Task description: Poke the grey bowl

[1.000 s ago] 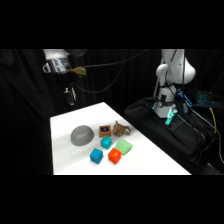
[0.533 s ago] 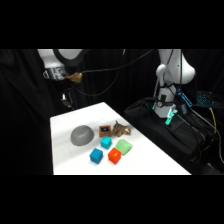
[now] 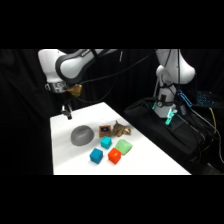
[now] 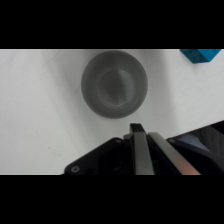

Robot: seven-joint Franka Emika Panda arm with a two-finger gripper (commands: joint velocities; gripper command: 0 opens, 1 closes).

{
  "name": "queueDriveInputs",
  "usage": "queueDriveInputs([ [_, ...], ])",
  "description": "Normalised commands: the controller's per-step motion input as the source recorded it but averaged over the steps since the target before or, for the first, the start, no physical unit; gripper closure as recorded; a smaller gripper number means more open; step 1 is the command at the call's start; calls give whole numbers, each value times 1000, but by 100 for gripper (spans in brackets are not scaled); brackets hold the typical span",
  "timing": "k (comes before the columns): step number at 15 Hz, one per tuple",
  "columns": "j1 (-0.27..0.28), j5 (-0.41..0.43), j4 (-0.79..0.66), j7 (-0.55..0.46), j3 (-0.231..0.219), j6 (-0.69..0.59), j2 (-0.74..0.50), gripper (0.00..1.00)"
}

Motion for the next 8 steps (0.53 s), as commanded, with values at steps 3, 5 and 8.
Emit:
queueDriveInputs([
  [3, -83, 128, 96, -11, 75, 225, 181, 100],
  [5, -76, 114, 75, -4, 71, 157, 150, 100],
  [8, -61, 100, 48, -2, 68, 139, 129, 100],
])
